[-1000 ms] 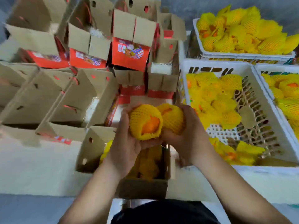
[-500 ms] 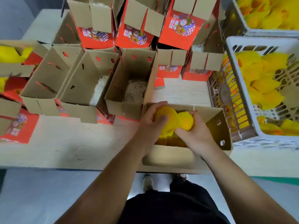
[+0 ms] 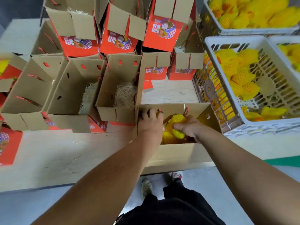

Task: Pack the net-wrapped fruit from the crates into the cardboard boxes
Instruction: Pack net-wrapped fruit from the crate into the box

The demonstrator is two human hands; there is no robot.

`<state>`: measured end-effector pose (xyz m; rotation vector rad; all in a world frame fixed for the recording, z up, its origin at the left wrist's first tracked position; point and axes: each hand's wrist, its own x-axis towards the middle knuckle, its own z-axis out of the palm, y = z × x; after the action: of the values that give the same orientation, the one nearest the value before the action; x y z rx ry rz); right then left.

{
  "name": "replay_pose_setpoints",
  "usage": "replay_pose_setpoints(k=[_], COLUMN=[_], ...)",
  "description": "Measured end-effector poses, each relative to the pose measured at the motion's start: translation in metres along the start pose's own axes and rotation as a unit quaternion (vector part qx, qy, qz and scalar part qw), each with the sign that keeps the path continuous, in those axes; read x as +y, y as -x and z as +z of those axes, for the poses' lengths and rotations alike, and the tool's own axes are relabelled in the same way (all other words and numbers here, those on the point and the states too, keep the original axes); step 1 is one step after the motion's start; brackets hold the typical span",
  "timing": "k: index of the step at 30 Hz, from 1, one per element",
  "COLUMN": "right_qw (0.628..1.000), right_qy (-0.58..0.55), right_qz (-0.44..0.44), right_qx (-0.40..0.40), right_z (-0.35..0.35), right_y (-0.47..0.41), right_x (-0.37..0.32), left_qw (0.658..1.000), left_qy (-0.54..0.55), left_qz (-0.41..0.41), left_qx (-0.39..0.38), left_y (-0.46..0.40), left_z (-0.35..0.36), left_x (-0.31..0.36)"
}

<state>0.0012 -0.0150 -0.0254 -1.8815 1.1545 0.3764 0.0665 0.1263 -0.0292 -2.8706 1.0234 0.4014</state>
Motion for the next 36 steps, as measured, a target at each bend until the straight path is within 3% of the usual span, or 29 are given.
replay_pose_setpoints(k=[2, 4, 9, 13, 19, 21, 23, 25, 27, 33, 36], right_qw=[0.999, 0.999, 0.988, 0.988, 0.98, 0.98, 0.98, 0.983, 0.986, 0.994, 0.99], right_qy=[-0.038, -0.008, 0.141, 0.142, 0.174, 0.172, 0.172, 0.16, 0.141, 0.079, 0.111], right_qz=[-0.003, -0.019, -0.052, -0.048, -0.095, -0.095, -0.095, -0.092, -0.092, -0.079, -0.092], right_qx=[-0.017, -0.048, -0.039, -0.046, -0.03, -0.029, -0.018, -0.021, -0.022, 0.011, 0.003], right_z=[0.003, 0.012, 0.028, 0.024, 0.03, 0.029, 0.026, 0.027, 0.032, 0.025, 0.014], right_y=[-0.003, -0.004, -0.009, -0.014, -0.013, -0.015, -0.017, -0.021, -0.023, -0.027, -0.029], right_x=[-0.004, -0.009, -0.014, -0.013, -0.008, -0.007, -0.005, -0.004, -0.005, -0.008, -0.004], left_qw=[0.999, 0.996, 0.999, 0.992, 0.957, 0.956, 0.973, 0.992, 0.998, 0.984, 0.976], left_qy=[-0.001, -0.012, 0.011, 0.031, 0.18, 0.206, 0.193, 0.106, 0.046, -0.023, -0.044], left_qz=[0.005, 0.027, 0.044, 0.046, 0.131, 0.127, 0.101, 0.064, 0.031, 0.03, 0.03], left_qx=[0.054, 0.079, -0.012, -0.11, -0.189, -0.163, -0.077, 0.001, 0.009, -0.172, -0.21], left_y=[0.006, 0.012, 0.014, 0.009, 0.007, 0.012, 0.025, 0.044, 0.059, 0.038, 0.032], left_z=[-0.001, 0.003, 0.015, 0.01, -0.002, -0.007, -0.008, -0.008, -0.007, -0.016, -0.019], left_x=[-0.004, -0.01, -0.017, -0.013, -0.018, -0.02, -0.02, -0.017, -0.012, -0.01, -0.008])
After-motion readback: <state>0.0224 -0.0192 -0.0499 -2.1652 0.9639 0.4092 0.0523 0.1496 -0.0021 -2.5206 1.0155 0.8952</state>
